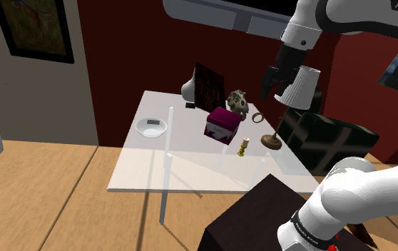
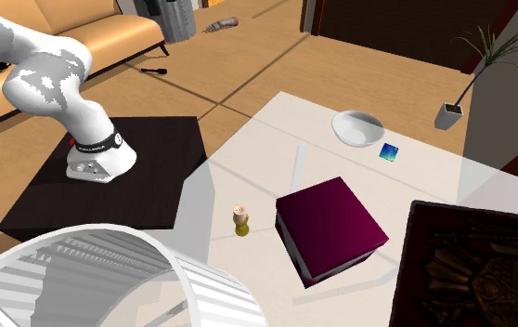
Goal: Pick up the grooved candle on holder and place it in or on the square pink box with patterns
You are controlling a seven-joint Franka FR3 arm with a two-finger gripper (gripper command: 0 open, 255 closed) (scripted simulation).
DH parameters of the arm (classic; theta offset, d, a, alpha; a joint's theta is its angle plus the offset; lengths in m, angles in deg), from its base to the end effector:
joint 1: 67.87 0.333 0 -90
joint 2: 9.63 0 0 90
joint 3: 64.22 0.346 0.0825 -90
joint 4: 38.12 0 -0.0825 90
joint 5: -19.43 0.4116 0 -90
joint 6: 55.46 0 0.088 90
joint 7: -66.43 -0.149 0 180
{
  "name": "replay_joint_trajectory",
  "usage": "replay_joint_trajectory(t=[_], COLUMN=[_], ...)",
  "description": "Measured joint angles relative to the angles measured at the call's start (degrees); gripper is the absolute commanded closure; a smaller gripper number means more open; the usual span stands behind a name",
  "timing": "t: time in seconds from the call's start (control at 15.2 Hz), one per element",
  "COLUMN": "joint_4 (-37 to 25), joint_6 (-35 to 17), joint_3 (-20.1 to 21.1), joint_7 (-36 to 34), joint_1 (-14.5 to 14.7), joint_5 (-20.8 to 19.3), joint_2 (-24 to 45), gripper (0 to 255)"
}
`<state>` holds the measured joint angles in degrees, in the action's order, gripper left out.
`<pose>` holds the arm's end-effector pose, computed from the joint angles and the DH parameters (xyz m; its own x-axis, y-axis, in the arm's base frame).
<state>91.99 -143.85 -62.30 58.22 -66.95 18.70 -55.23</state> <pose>0.3099 0.0170 0.6127 0.9921 -0.1024 0.0719 -0.1045 -0.9942 0.0266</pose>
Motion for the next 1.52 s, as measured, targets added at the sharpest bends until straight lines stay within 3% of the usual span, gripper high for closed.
replay_joint_trajectory(t=[0.46,0.92,1.52], joint_4=[5.4,12.4,14.5], joint_6=[-7.4,-19.8,-35.3], joint_3=[-3.0,-7.9,-13.8], joint_7=[1.9,4.8,8.0], joint_1=[-1.6,-4.3,-6.8], joint_5=[-1.8,-4.5,-6.0], joint_2=[2.6,8.4,22.5], gripper=[0,0,0])
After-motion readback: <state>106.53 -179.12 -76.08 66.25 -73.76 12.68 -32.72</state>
